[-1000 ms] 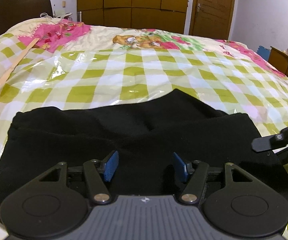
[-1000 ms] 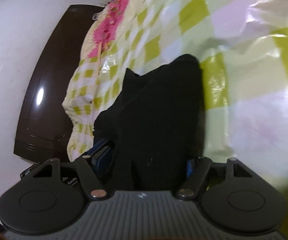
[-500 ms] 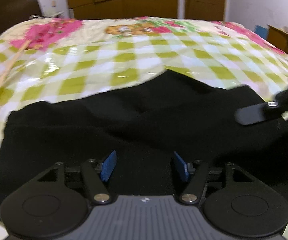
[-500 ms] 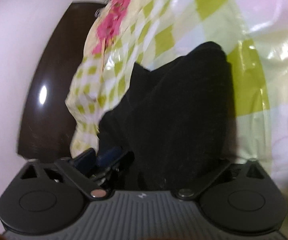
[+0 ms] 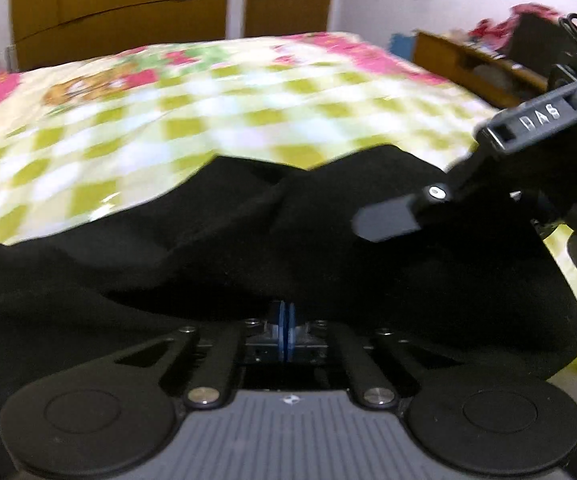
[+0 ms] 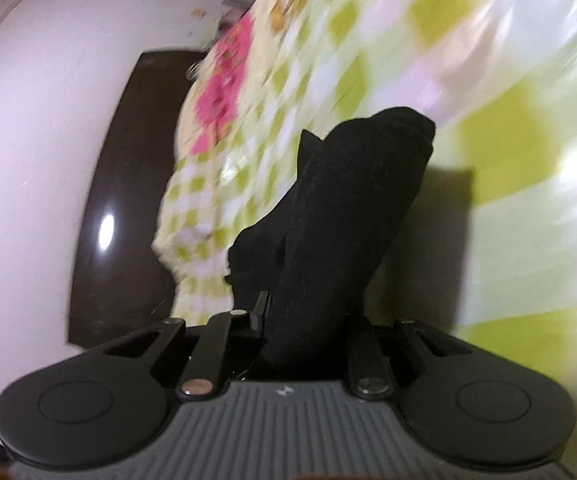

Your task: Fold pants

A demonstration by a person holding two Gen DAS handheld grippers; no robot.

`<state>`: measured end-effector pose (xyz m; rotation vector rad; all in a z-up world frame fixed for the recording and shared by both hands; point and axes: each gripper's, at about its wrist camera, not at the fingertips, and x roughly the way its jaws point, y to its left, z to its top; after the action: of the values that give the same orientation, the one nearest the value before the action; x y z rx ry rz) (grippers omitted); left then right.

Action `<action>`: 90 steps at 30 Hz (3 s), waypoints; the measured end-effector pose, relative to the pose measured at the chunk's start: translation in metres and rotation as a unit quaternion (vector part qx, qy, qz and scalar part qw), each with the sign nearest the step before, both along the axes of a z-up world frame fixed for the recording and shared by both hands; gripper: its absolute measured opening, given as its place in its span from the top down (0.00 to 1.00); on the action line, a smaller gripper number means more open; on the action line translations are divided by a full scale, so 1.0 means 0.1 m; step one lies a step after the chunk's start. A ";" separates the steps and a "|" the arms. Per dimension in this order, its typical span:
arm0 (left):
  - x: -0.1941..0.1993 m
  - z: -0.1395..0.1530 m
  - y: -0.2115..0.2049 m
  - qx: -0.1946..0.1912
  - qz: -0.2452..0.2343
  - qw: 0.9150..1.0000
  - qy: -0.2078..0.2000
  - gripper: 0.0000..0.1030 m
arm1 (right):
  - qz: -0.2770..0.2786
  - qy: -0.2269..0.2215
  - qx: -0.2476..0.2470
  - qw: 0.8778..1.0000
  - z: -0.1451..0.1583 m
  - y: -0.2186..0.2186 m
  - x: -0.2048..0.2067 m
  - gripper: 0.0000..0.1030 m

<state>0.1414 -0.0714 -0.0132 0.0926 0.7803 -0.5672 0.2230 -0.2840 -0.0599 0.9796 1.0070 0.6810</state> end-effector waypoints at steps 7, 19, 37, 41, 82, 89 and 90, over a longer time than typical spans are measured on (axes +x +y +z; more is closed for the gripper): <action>0.25 0.15 0.41 0.044 0.086 0.992 -0.079 0.54 | -0.045 -0.007 -0.082 0.996 0.42 -0.42 -0.26 0.66; -0.21 -0.16 1.23 0.062 0.085 0.992 -0.069 0.48 | -0.060 0.007 -0.116 0.991 1.03 0.31 -0.02 0.66; -0.62 -0.14 2.33 -0.181 0.143 0.972 0.034 0.43 | 0.063 -0.034 -0.139 0.988 0.93 2.37 0.63 0.38; -0.64 -0.20 2.52 -0.242 0.171 0.951 0.085 0.40 | 0.063 -0.079 -0.208 0.973 1.00 2.29 0.65 0.30; -0.48 0.17 1.81 -0.077 0.207 0.973 0.067 0.65 | 0.356 -0.231 -0.219 0.879 0.63 2.36 1.38 0.43; -0.43 0.09 1.86 -0.081 0.202 0.973 0.075 0.63 | 0.397 -0.225 -0.210 0.865 0.42 2.71 1.54 0.43; -0.44 0.11 1.85 -0.079 0.197 0.975 0.072 0.69 | 0.395 -0.219 -0.212 0.867 0.40 2.72 1.52 0.53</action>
<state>0.0976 0.1131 -0.0023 -0.2484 0.8650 -0.2577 0.3745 -0.0118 -0.0196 -0.0329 1.0687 1.2246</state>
